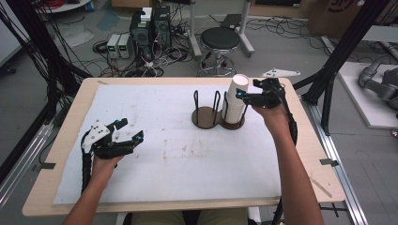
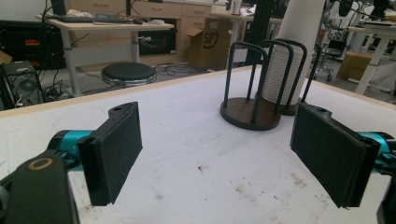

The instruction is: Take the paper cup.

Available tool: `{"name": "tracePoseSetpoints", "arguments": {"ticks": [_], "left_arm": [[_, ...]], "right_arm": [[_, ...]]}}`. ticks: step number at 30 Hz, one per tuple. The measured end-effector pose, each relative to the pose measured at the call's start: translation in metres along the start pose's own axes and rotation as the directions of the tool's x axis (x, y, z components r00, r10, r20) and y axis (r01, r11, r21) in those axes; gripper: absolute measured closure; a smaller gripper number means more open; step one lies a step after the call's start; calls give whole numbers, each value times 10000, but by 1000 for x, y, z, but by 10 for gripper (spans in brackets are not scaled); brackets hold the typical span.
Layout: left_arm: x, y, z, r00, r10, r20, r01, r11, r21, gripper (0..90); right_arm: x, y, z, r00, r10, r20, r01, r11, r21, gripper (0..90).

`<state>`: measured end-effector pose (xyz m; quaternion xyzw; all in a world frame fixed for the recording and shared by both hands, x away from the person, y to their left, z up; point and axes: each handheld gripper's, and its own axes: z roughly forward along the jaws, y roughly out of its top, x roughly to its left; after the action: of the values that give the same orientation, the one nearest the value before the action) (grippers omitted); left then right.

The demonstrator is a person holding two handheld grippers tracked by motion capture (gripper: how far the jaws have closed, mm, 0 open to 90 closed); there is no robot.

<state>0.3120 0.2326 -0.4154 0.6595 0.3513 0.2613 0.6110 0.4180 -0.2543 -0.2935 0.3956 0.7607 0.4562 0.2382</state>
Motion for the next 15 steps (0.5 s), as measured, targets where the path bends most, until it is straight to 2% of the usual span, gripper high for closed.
{"name": "tracePoseSetpoints", "arguments": {"ticks": [3, 5, 8, 9, 15], "left_arm": [[0, 0, 0, 10000, -24, 19, 24, 10000, -15, 164], [0, 0, 0, 10000, 12, 33, -12, 10000, 2, 165], [0, 0, 0, 10000, 34, 52, -34, 10000, 13, 165], [0, 0, 0, 10000, 34, 52, -34, 10000, 13, 164], [0, 0, 0, 10000, 0, 83, 0, 10000, 29, 165]], "right_arm": [[-2, 5, 8, 9998, -81, 180, 80, 9999, 76, 197], [-4, 7, 13, 9993, 78, 372, -88, 9996, 269, 197], [-8, 9, 23, 9989, 211, 425, -232, 9986, 479, 197], [-9, 10, 26, 9986, 244, 478, -277, 9971, 702, 197], [-12, 10, 43, 9975, 493, 499, -543, 9932, 1032, 200]]}}
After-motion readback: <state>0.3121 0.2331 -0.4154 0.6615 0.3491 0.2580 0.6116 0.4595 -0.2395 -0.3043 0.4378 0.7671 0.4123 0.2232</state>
